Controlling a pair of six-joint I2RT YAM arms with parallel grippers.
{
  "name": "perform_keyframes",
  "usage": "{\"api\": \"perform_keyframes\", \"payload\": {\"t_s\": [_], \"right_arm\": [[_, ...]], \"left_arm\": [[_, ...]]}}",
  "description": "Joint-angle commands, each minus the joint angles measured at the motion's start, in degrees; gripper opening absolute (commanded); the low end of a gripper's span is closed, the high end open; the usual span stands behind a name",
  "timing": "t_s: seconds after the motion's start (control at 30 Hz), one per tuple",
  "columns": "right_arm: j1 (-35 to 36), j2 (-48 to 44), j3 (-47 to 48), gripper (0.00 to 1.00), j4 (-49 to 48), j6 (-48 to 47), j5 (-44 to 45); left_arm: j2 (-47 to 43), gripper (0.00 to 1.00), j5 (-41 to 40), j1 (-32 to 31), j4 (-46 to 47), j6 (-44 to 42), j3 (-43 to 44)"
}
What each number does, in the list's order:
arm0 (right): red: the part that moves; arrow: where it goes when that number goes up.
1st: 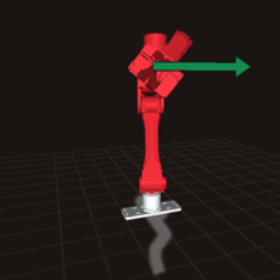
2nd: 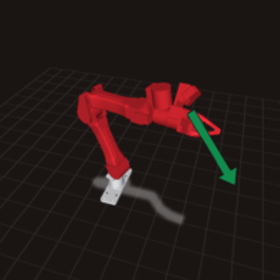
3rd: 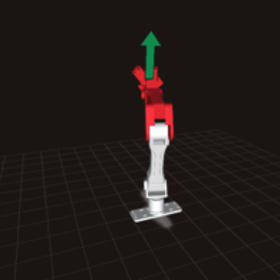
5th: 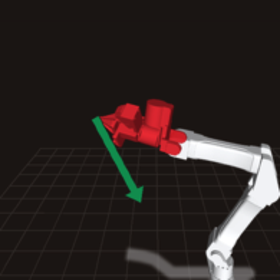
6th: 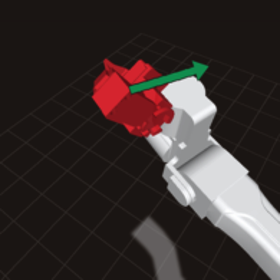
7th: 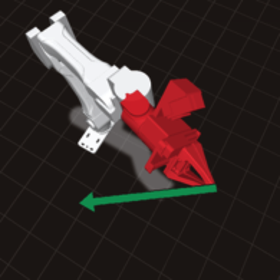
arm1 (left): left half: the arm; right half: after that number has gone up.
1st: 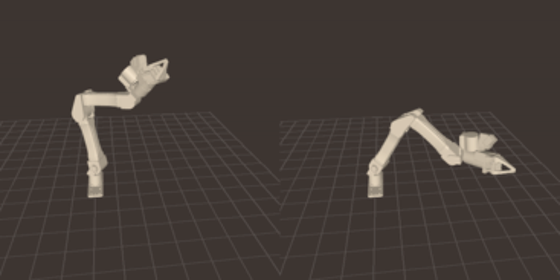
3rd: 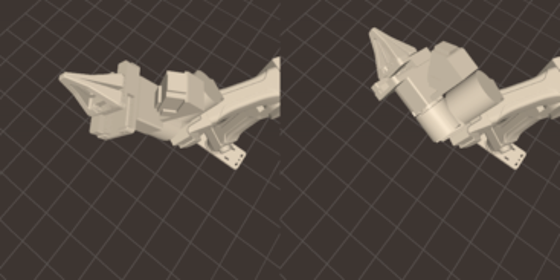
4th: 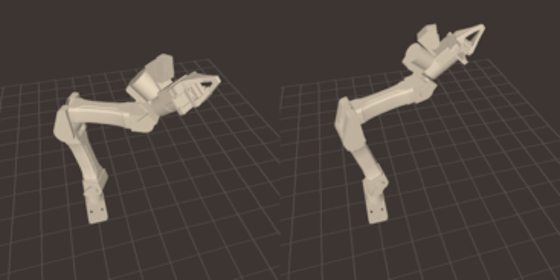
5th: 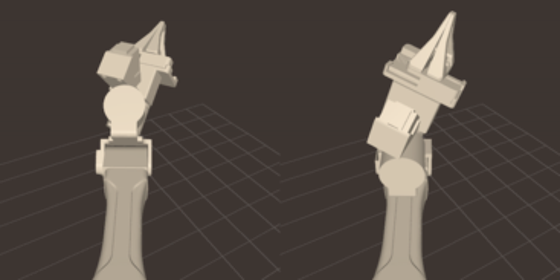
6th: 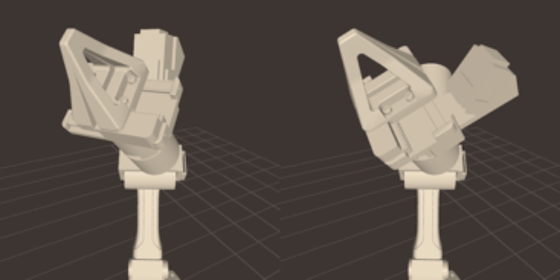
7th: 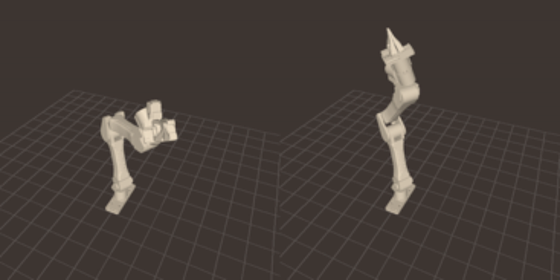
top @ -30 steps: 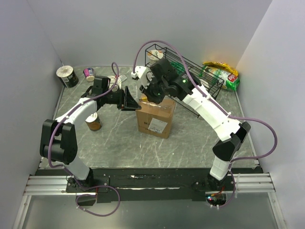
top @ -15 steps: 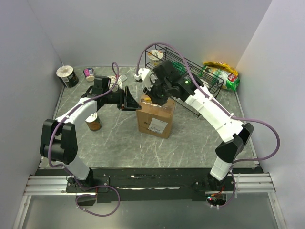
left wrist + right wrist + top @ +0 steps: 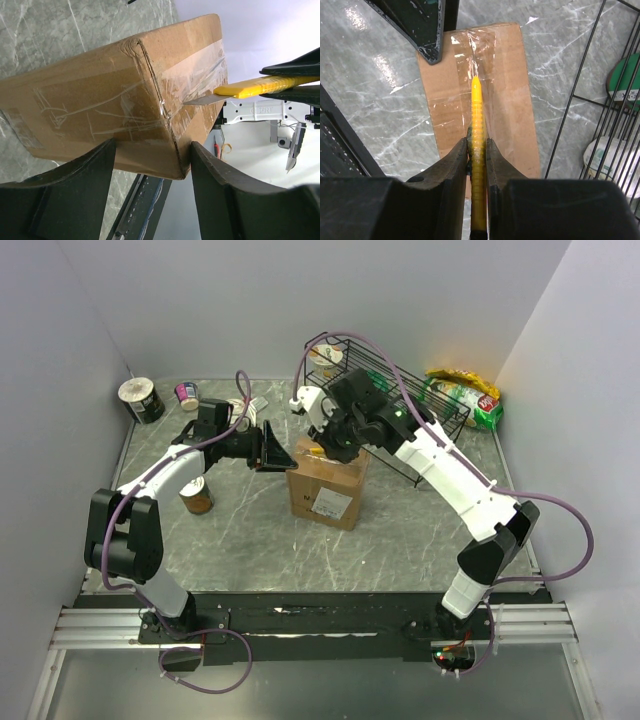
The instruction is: Unpack the express box
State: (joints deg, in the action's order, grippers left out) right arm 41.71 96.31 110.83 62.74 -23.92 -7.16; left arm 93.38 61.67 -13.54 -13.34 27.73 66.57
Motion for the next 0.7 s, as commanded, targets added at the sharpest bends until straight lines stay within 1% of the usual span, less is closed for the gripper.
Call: {"api": "perform_keyframes", "payload": {"t_s": [0.0,0.33,0.67], "right_arm": [[-1.3,-3.0,-1.1,0.0,6.1,-1.0,2.0],[-2.4,-3.3,-0.4,0.0,8.8,-1.7,1.6],[-5.9,-0.3,3.6,0.0,15.4,-2.4,-1.6]], "left_arm": [[4.3,0.64,-12.2,-0.8,-4.9,-3.7,-3.3],[4.6,0.64,-13.1,-0.8,-4.8,-3.7,-3.2],[4.7,0.63,-13.5,-0.8,-4.5,-4.3,-3.3]]}}
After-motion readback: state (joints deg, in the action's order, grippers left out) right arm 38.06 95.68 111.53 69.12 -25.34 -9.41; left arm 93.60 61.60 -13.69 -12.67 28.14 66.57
